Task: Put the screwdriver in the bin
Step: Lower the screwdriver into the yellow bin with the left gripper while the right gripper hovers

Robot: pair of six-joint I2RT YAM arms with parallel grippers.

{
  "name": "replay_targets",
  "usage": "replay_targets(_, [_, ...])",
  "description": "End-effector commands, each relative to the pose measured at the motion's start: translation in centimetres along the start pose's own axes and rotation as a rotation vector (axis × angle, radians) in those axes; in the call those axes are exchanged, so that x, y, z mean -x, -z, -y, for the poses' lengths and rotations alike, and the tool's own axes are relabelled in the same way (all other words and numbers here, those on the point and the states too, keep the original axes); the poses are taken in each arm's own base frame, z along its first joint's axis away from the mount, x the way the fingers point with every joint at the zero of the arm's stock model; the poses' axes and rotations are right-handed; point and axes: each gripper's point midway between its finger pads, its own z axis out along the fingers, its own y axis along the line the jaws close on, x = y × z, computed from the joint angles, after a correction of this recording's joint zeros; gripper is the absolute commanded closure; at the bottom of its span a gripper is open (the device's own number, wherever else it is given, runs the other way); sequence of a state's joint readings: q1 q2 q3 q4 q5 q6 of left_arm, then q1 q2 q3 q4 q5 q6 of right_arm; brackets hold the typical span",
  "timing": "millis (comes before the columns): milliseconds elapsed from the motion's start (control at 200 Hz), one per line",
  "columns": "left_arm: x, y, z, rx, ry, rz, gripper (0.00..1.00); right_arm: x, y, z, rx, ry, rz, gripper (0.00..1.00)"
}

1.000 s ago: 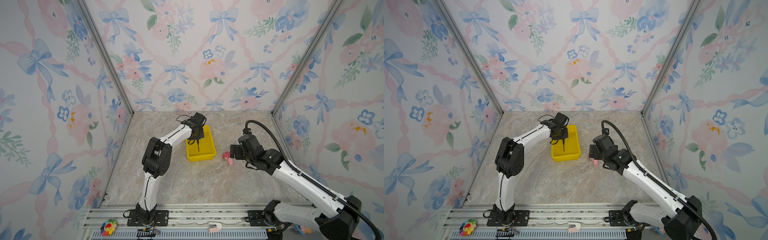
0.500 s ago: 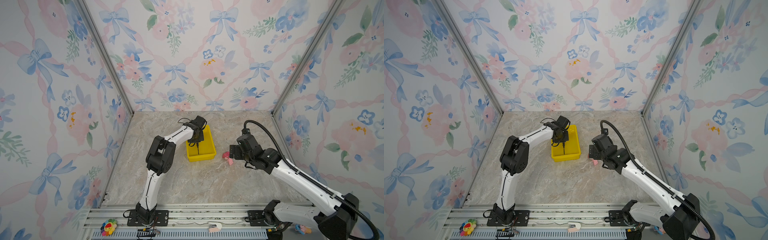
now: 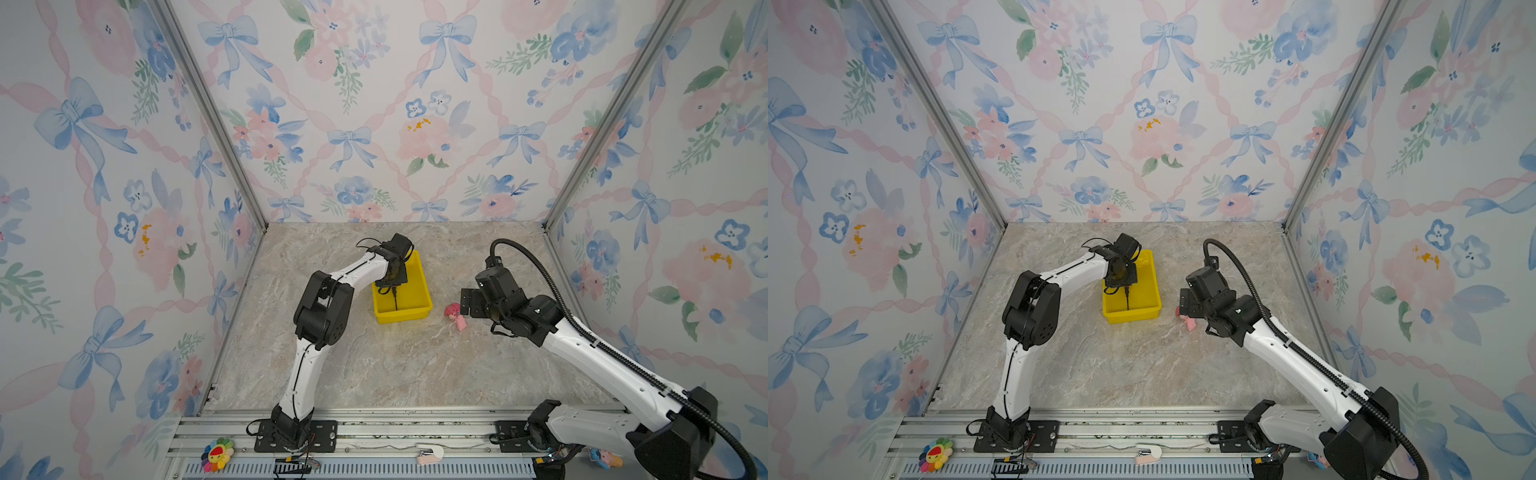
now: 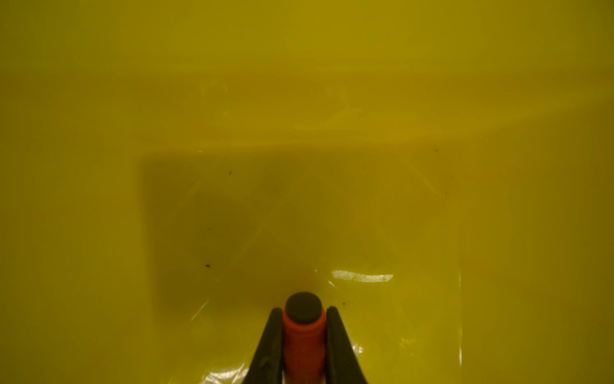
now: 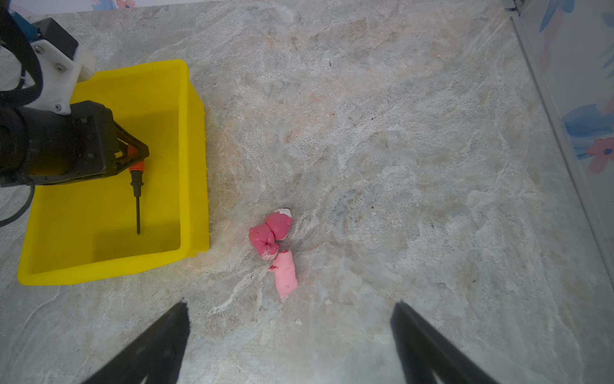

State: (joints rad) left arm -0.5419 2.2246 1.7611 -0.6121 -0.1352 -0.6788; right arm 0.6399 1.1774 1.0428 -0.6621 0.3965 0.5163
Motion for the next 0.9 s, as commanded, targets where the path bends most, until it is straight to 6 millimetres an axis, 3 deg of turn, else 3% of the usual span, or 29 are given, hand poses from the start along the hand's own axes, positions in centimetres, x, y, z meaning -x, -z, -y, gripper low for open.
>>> replay_targets(0, [-0.4, -0.8, -0.2, 0.030, 0.006, -0.011, 1.00, -0.4, -0.1, 0.6, -0.010, -0.001, -0.008, 0.03])
replay_targets(515, [-1.0, -1.4, -0.4, 0.043, 0.006, -0.021, 1.00, -0.5, 0.3, 1.3, -0.013, -0.017, 0.007, 0.03])
replay_targets(895, [-0.9, -1.3, -0.3, 0.043, 0.014, -0.017, 0.90, -0.1, 1.1, 2.3, -0.011, -0.035, 0.033, 0.03])
